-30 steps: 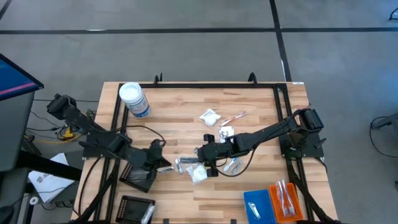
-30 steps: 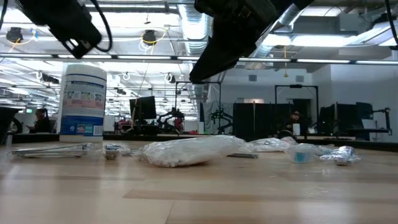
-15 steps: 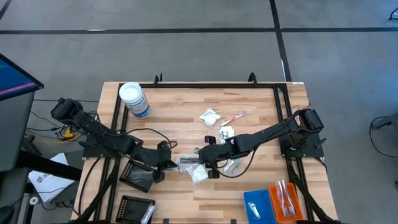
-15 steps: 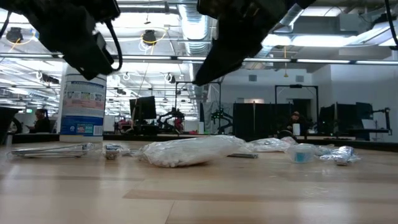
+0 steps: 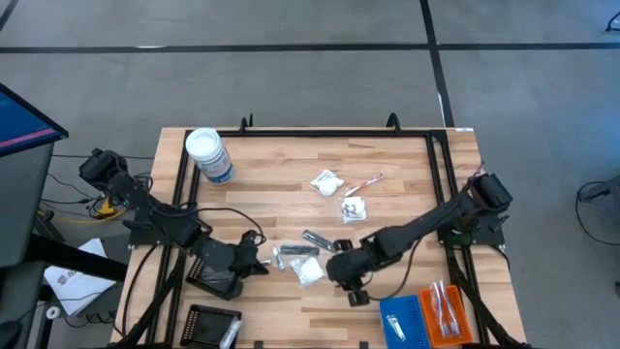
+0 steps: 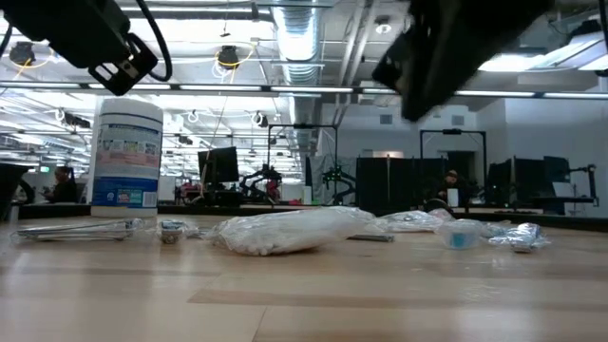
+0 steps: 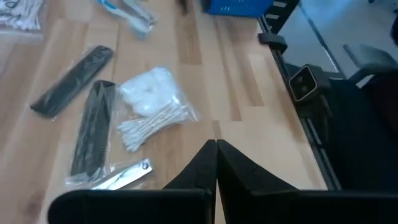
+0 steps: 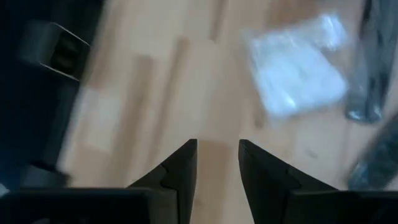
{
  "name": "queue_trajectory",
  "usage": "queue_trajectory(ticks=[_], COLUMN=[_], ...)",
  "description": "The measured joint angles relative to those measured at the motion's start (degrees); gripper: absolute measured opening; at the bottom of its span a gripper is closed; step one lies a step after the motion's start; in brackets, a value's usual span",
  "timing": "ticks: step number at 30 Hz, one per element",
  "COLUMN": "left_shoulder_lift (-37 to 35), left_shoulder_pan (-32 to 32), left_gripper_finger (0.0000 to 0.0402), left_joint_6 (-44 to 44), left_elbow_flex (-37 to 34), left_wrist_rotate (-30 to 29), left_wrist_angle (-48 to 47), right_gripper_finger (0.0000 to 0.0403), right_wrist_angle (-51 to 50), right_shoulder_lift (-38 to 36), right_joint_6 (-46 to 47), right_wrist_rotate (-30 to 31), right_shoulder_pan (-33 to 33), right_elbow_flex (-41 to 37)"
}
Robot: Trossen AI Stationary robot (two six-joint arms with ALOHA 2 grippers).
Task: Pick & Place Travel size toiletries
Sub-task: Put the nail cutter into the blue bin
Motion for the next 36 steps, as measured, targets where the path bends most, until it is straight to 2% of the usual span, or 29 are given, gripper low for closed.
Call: queue_trajectory(ticks=[10,14,19,23,27,31,36], left_shoulder_lift=[0.2,0.2,0.2,0.2,0.2,2.0,8.3], left_shoulder_pan=[-0.2,-0.2,-1.1,-2.4,-2.7,0.7,6.2], left_gripper_finger=[0.0001,0.0001,0.0002,0.0002,0.0001,0.0001,0.0001], left_joint_6=[0.3,0.3,-0.4,-2.1,-5.6,-6.4,-5.8], left_elbow_flex=[0.0,0.0,0.0,0.0,0.0,0.0,2.5], left_wrist_rotate=[-1.6,-1.6,-1.6,-1.6,-1.6,-0.8,5.5], left_wrist_angle=[0.3,0.5,0.5,0.3,-2.9,-4.4,-4.8], right_gripper_finger=[0.0113,0.0113,0.0113,0.0113,0.0113,0.011,0.009], right_wrist_angle=[3.4,12.9,13.9,16.7,22.0,21.1,21.6], right_shoulder_lift=[0.3,0.3,0.8,4.6,9.3,10.4,10.3], right_joint_6=[-2.3,-1.8,7.2,11.5,11.7,11.4,11.4], right_wrist_rotate=[0.2,2.0,5.5,7.3,6.2,6.8,9.7], right_shoulder_pan=[2.9,-0.1,-6.9,-10.8,-11.2,-11.2,-11.3], right_elbow_flex=[4.7,5.1,5.1,5.0,5.5,5.7,5.8])
